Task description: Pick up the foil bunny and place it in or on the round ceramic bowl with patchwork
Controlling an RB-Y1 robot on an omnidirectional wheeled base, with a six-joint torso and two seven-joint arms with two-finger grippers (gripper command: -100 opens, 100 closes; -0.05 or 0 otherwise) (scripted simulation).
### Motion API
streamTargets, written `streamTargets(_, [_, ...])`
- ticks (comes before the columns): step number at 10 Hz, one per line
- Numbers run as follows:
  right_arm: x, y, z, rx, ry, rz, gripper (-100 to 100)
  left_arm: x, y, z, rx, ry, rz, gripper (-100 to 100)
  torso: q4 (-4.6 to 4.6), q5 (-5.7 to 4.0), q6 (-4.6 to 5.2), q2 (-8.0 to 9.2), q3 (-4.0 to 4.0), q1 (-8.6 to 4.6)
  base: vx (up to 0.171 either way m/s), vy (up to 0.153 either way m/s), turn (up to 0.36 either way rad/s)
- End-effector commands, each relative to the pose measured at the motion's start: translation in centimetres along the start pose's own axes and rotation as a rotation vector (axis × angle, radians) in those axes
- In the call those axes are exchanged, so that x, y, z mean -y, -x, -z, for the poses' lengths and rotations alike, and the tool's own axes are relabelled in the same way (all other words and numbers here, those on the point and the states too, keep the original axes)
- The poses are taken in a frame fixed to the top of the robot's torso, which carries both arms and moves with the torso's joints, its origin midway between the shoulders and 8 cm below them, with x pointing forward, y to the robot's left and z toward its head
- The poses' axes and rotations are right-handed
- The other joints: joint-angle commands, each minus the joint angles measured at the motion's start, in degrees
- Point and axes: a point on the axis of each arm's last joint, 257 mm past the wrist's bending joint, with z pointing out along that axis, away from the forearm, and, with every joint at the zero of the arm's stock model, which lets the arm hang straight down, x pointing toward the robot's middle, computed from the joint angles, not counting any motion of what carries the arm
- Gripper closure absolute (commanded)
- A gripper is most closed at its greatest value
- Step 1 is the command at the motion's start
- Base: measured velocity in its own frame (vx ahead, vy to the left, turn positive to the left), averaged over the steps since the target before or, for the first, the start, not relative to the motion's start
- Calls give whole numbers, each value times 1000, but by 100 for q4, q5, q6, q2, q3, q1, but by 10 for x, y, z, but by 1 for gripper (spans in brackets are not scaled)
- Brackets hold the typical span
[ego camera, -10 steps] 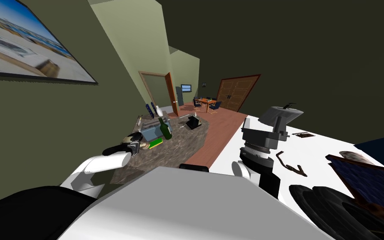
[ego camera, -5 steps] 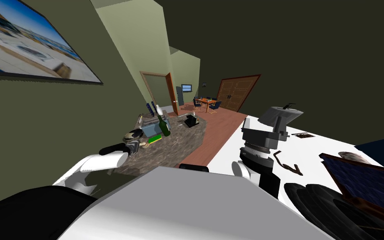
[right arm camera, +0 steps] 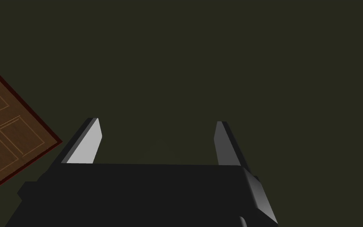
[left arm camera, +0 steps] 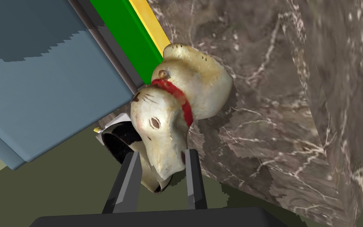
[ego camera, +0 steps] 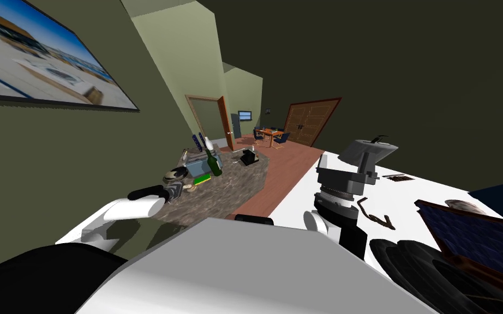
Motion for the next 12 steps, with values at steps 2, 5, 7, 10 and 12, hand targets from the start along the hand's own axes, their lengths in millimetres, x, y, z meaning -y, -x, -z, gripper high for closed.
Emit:
streamTargets(2, [0, 0, 0, 0, 0, 0, 0, 6, 3, -5, -23, -7, -22, 100, -1, 1, -1, -1, -1, -1, -26, -44, 20])
streamTargets(5, [0, 0, 0, 0, 0, 0, 0, 15, 6, -13, -52, -13, -49, 100, -1, 0, -2, -3, -2, 0, -22, -38, 27])
streamTargets(7, [0, 0, 0, 0, 0, 0, 0, 22, 11, -22, -74, -17, -69, 100, 0, 0, -1, -6, -3, 5, -12, -29, 26])
streamTargets(10, [0, 0, 0, 0, 0, 0, 0, 34, 16, -29, -93, -25, -93, 100, 0, -1, -1, -11, -5, 9, -3, -18, 31])
streamTargets(12, [0, 0, 0, 0, 0, 0, 0, 43, 21, -32, -102, -27, -103, 100, 0, 0, -1, -12, -5, 11, 3, -8, 20])
